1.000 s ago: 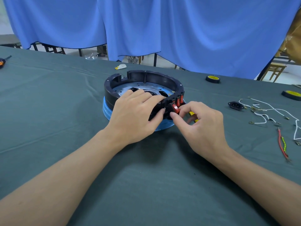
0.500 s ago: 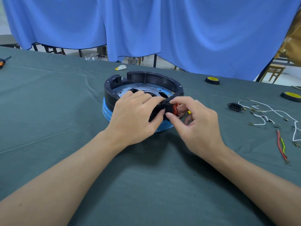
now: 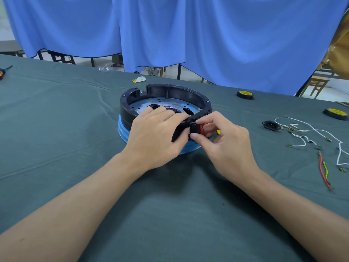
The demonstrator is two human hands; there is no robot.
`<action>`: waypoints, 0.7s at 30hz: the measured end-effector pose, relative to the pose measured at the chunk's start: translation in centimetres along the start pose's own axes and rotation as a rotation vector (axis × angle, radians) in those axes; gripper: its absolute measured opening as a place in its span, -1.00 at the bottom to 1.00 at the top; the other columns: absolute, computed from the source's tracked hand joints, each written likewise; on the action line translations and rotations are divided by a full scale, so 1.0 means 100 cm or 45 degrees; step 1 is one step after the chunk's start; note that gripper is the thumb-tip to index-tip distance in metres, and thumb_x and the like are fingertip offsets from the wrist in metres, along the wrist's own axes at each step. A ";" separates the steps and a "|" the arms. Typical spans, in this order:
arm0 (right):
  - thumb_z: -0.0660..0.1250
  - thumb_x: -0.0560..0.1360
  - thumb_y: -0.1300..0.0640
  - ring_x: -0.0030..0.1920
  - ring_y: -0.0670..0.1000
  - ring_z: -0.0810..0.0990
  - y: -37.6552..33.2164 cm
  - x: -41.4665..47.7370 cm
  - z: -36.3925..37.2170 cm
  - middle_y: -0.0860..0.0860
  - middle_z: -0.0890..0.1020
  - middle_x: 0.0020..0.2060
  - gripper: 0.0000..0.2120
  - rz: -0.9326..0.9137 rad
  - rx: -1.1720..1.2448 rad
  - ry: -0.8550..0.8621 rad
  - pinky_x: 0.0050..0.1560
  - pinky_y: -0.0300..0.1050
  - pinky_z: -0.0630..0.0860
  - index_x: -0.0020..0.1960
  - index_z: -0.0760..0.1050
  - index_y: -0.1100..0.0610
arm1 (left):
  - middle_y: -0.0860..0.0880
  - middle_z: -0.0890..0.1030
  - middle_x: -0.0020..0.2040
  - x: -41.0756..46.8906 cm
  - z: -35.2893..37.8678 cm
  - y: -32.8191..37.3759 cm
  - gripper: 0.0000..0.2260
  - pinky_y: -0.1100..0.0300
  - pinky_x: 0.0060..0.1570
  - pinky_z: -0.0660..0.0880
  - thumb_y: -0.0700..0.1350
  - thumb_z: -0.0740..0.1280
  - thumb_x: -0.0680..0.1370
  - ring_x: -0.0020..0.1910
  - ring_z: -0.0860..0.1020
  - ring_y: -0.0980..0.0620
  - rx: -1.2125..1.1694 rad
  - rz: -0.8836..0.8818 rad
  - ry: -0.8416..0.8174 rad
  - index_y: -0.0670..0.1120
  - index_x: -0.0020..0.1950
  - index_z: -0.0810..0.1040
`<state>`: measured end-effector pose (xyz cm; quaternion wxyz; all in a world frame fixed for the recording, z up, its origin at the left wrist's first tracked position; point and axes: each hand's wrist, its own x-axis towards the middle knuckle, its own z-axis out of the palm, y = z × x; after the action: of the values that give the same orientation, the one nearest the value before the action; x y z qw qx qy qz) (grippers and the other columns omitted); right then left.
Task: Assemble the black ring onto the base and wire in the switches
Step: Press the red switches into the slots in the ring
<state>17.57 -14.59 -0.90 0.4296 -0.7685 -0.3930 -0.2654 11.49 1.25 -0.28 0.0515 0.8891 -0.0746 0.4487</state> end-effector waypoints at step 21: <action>0.46 0.41 0.23 -0.18 0.08 0.55 -0.003 0.003 0.001 -0.05 0.61 -0.19 -0.89 -0.156 -0.087 0.044 -0.23 -0.09 0.52 -0.07 0.64 0.21 | -0.01 0.68 -0.19 0.000 -0.002 0.000 -0.71 0.23 -0.17 0.18 -0.03 0.31 0.47 -0.22 0.60 -0.07 -0.015 0.005 -0.031 -0.13 0.07 0.69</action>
<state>17.49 -14.31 -0.60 0.3927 -0.7525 -0.4225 -0.3178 11.37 1.29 -0.15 0.0551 0.8939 -0.0796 0.4376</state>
